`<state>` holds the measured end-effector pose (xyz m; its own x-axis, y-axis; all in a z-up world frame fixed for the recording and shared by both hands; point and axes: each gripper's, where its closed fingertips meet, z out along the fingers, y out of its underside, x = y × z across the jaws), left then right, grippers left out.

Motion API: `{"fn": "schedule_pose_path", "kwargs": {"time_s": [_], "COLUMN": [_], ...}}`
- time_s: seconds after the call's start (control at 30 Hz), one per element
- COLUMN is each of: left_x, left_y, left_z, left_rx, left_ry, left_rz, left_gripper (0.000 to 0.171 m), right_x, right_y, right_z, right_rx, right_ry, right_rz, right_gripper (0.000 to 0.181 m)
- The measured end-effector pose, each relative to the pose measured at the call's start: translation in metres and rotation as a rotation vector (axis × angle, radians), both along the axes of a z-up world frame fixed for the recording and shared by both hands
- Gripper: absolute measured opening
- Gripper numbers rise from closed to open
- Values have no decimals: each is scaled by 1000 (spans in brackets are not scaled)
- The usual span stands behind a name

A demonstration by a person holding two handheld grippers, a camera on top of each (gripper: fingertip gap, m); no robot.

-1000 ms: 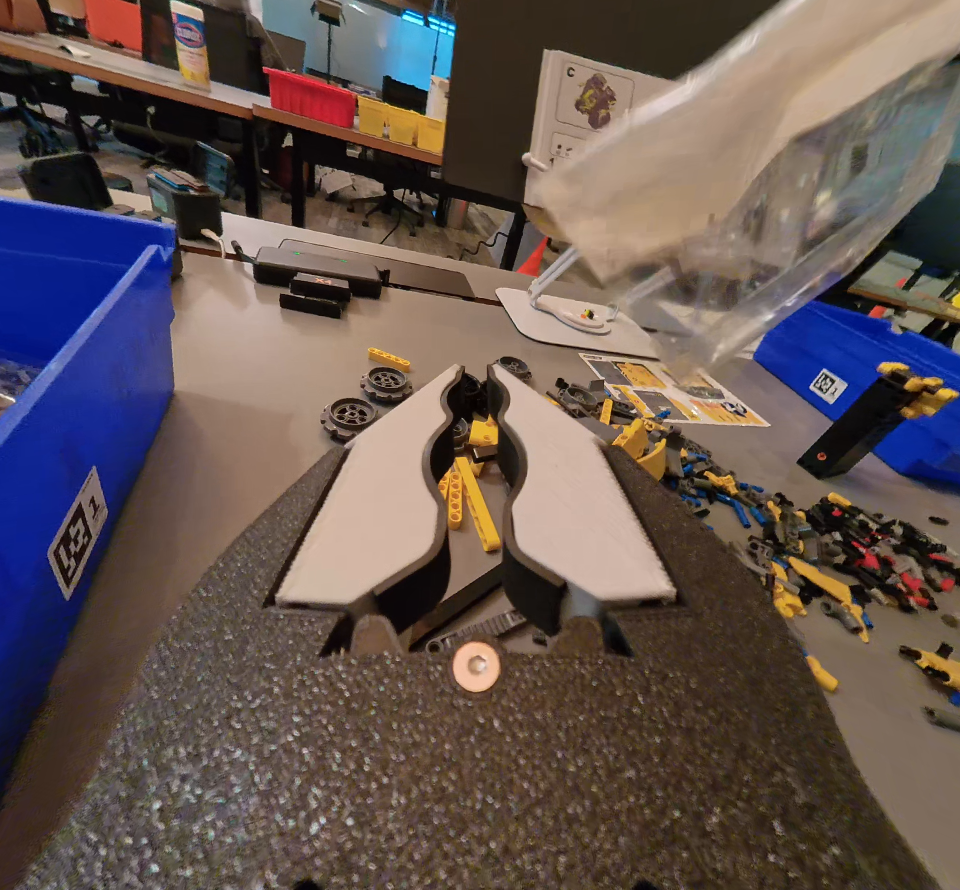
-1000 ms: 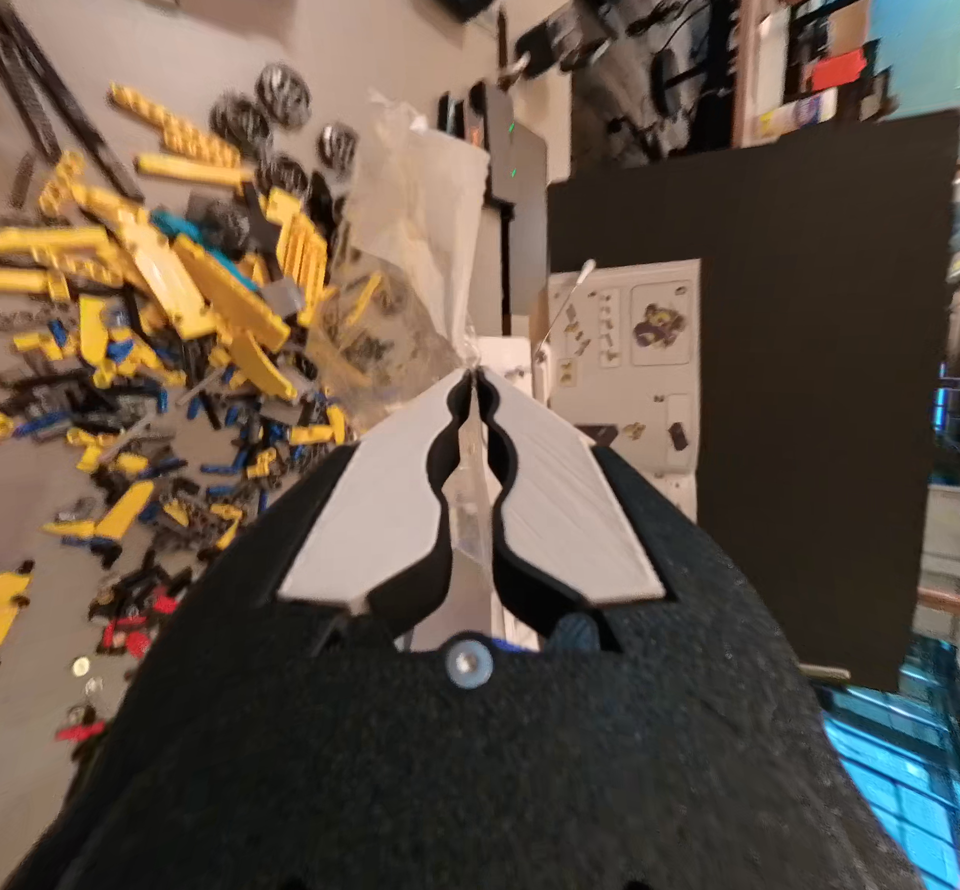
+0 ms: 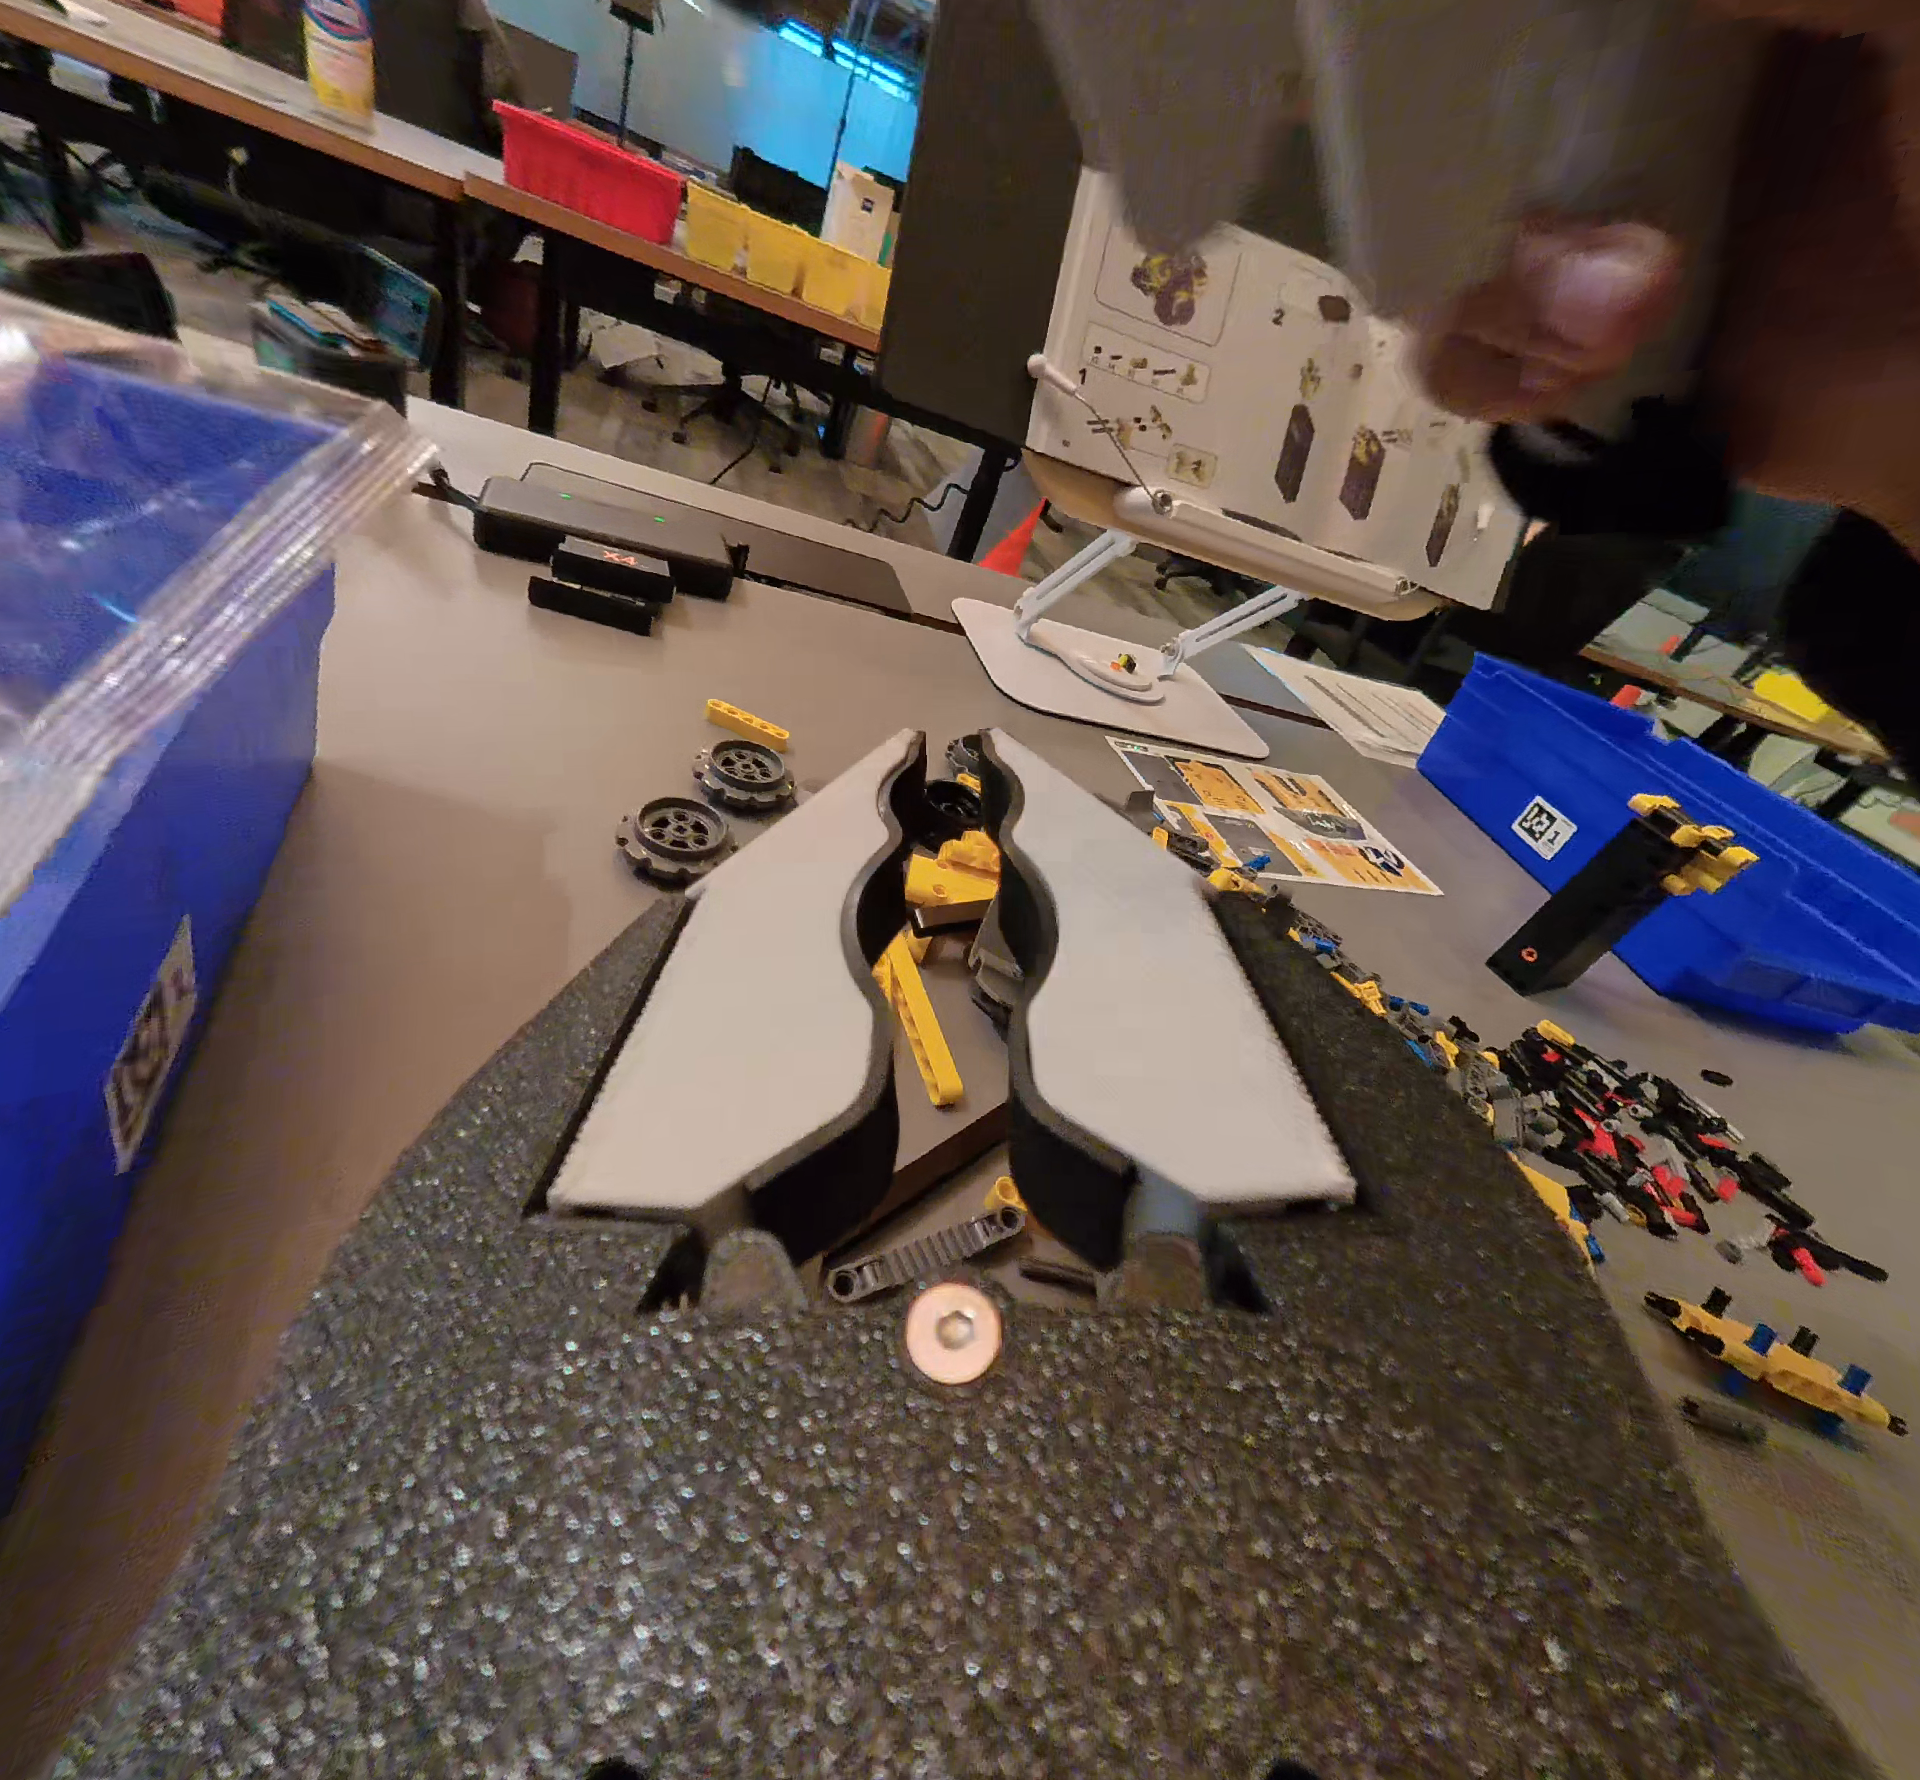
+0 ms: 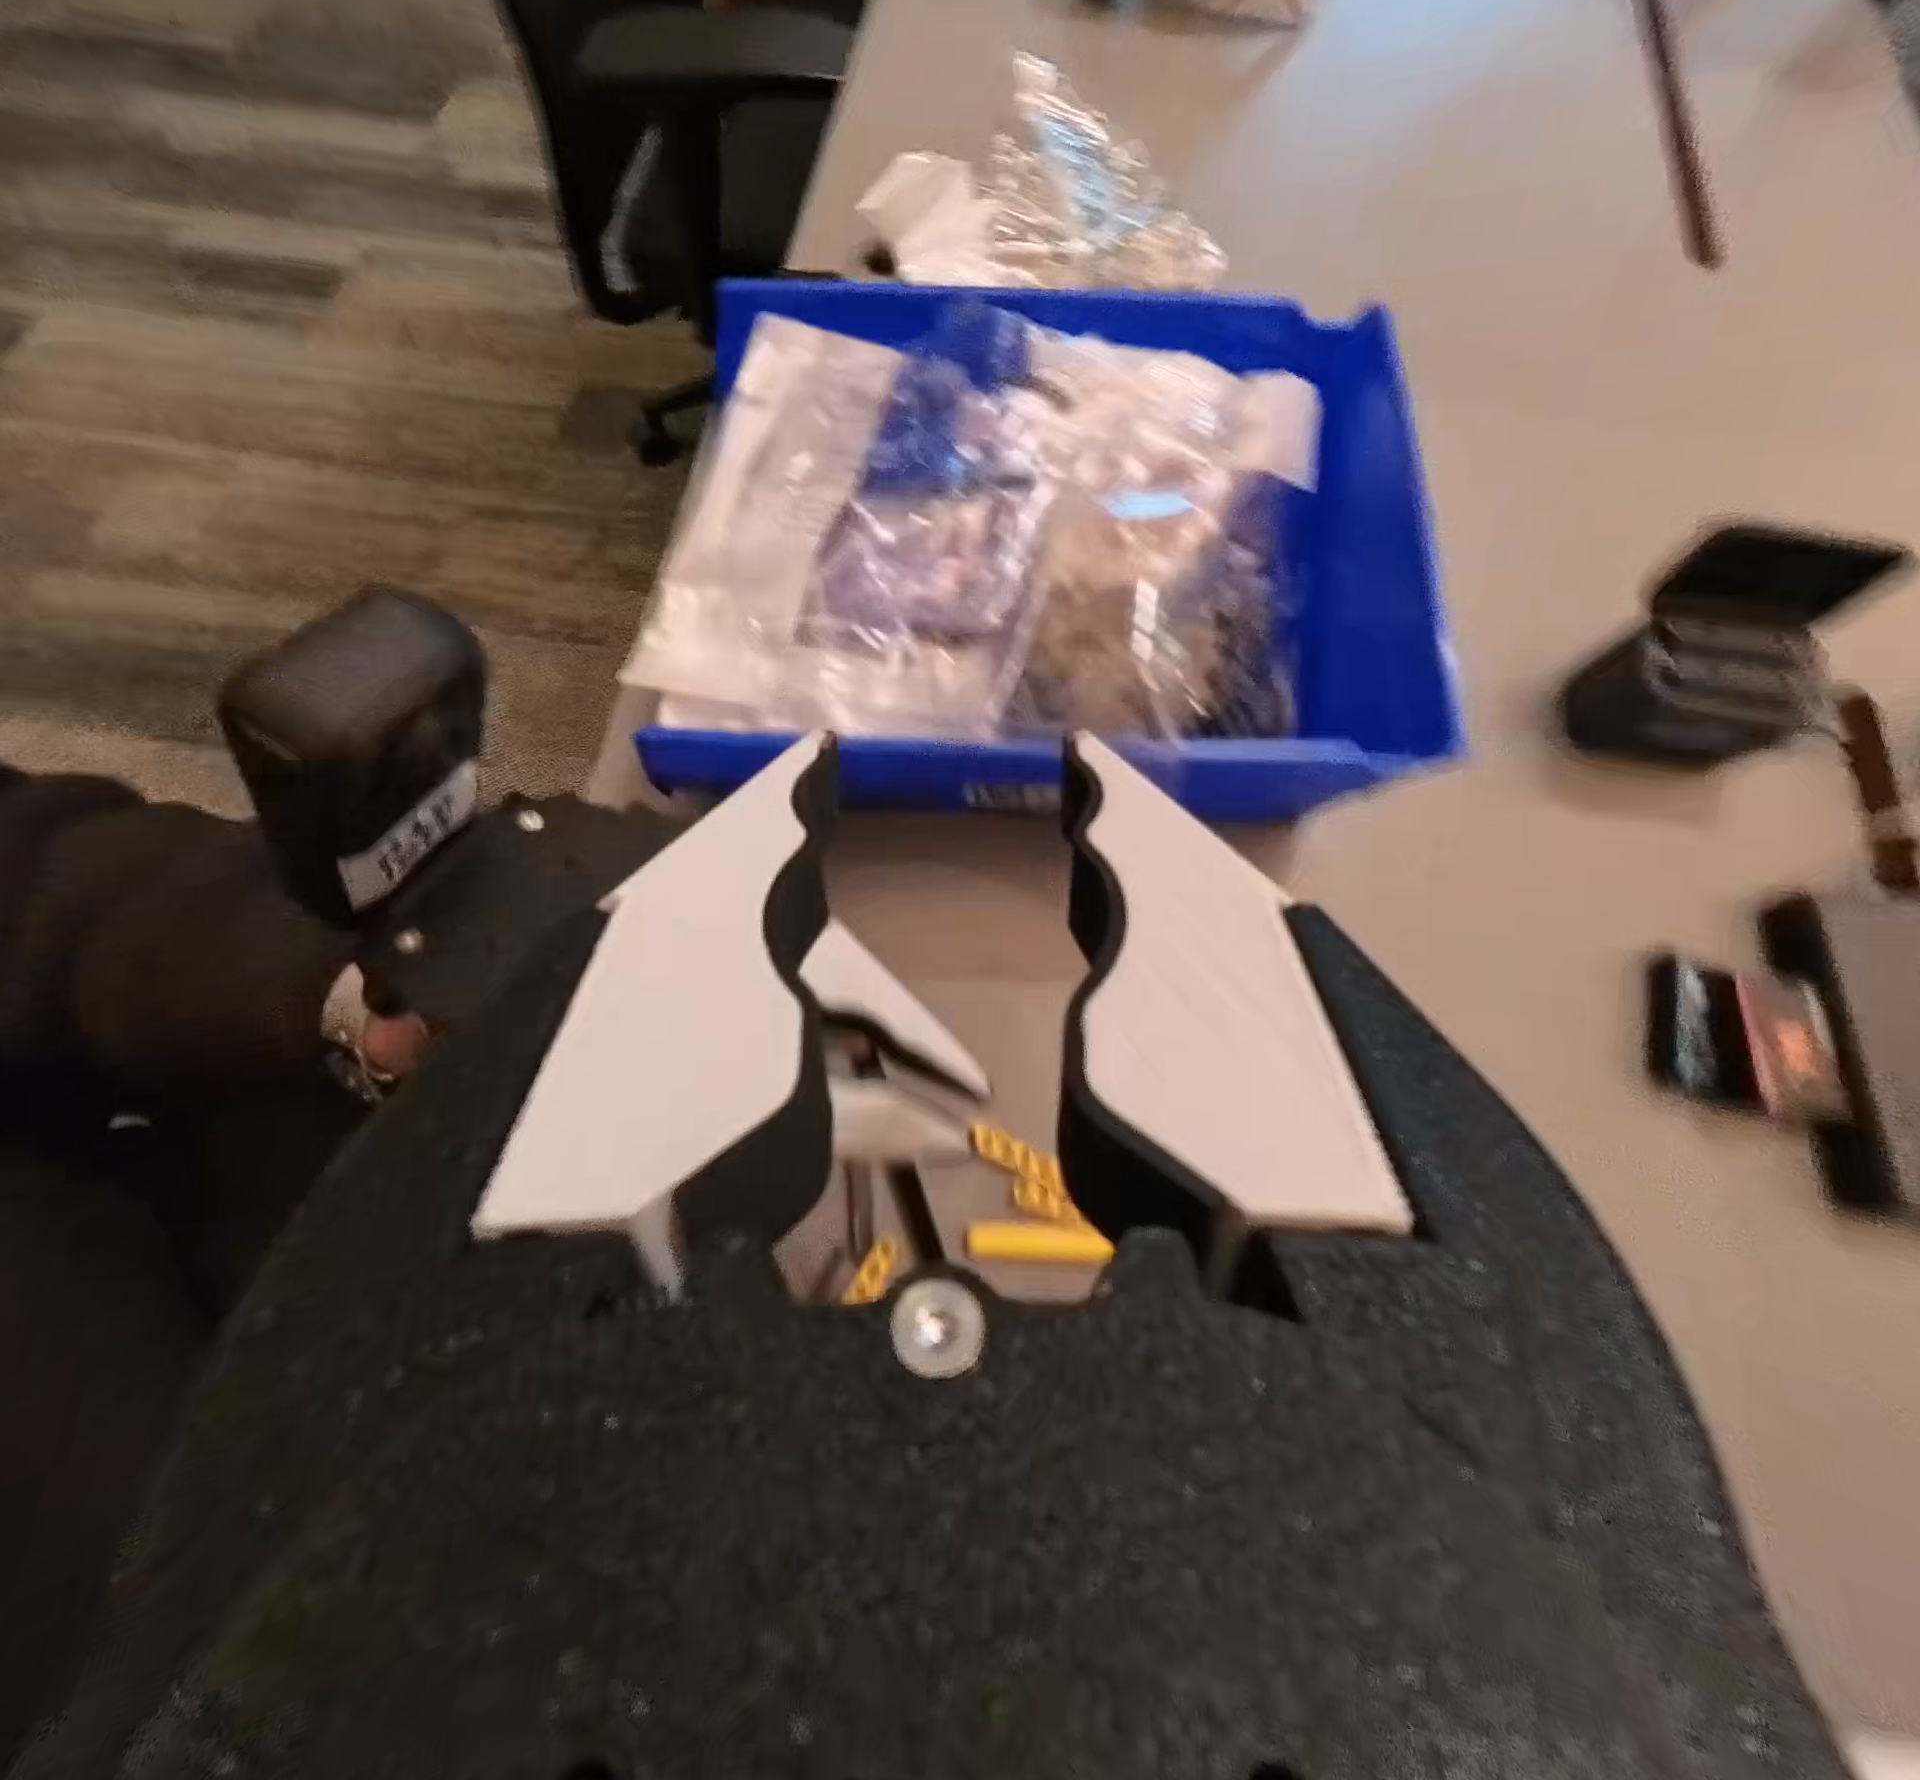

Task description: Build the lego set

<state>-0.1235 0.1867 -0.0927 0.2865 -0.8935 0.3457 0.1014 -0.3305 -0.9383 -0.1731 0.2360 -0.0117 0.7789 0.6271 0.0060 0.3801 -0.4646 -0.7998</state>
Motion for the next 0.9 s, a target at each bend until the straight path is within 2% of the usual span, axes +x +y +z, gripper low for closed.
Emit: {"fn": "schedule_pose_path", "kwargs": {"time_s": [0.13,0.23,0.3,0.43,0.57,0.67,0.77,0.9], "left_x": [-12,-1,13,32,47,54,65,78], "left_y": [15,-10,-38,-79,-142,-194,-232,-225], "left_z": [6,4,-6,-19,-27,-45,-64,-74], "left_rx": [-2,-44,-35,92,173,206,219,284], "left_ry": [-2,6,80,203,281,352,415,497], "left_rz": [25,-152,-287,-359,-521,-653,-734,-670], "left_gripper": [9,9,10,10,10,10,10,10], "right_x": [56,94,114,144,164,149,136,130], "right_y": [-71,-139,-184,-264,-333,-366,-378,-372], "right_z": [17,8,-10,-57,-103,-136,-165,-192], "right_rx": [114,189,220,303,291,168,70,5], "right_ry": [45,85,105,64,59,146,113,24], "right_rz": [-165,-273,-343,-502,-640,-619,-592,-573], "right_gripper": [43,43,43,43,42,42,42,42]}}
